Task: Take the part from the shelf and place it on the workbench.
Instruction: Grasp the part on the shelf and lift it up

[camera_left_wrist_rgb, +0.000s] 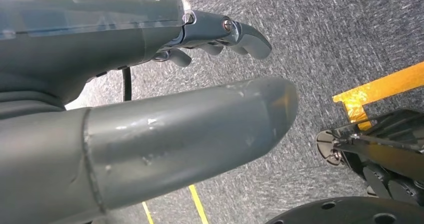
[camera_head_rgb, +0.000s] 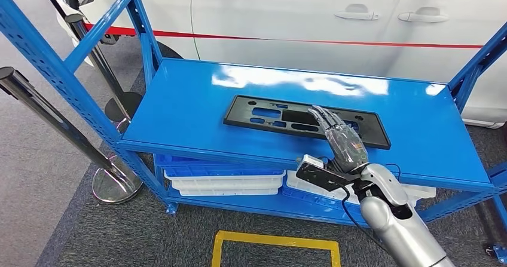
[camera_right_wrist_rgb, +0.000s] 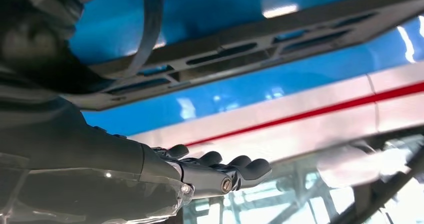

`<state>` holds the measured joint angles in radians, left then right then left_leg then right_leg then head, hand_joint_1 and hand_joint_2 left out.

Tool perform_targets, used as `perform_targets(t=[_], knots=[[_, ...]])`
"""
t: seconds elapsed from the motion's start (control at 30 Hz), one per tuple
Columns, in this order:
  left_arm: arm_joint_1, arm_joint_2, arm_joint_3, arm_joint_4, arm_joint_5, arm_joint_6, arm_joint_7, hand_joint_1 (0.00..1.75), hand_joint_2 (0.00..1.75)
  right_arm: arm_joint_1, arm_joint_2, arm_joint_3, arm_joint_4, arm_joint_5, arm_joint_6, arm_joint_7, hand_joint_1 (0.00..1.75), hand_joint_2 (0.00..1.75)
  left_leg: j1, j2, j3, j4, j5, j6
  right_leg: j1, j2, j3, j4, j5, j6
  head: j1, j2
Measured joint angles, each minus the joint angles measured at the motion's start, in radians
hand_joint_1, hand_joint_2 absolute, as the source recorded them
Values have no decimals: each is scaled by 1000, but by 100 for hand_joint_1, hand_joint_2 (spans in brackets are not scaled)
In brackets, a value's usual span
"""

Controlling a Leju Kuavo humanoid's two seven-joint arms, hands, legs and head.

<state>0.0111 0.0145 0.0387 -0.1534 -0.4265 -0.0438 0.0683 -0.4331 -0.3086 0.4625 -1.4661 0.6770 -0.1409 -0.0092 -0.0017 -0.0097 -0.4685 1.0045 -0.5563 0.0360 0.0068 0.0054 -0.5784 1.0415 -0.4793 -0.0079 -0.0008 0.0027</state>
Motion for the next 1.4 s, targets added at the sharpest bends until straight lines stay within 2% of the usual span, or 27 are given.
perform_targets(t=[0.23,0.37,0.57,0.8,1.4], knots=[[0,-2,0,0,1,6,-10,0,0,-31,4,17,104,53,-7,20,0,175,0,0,0,0,0,0,0,0,0,0,0,0,0,0],[-5,-11,0,-5,-1,14,-57,0,0,-78,5,29,123,108,12,67,0,175,0,1,0,0,0,0,0,1,0,0,0,0,0,0],[-18,-22,-2,-7,-8,21,-63,0,0,-128,13,41,146,157,29,102,0,175,0,0,0,0,0,0,0,0,0,0,0,0,0,0],[-21,-29,-8,-7,-15,21,-65,0,0,-153,36,45,231,214,-25,115,0,175,0,0,0,0,0,0,0,0,0,0,0,0,0,0],[-21,-32,-9,-7,-17,22,-65,0,0,-154,49,42,358,284,-20,128,0,175,0,0,0,0,0,0,0,0,0,0,0,0,0,0]])
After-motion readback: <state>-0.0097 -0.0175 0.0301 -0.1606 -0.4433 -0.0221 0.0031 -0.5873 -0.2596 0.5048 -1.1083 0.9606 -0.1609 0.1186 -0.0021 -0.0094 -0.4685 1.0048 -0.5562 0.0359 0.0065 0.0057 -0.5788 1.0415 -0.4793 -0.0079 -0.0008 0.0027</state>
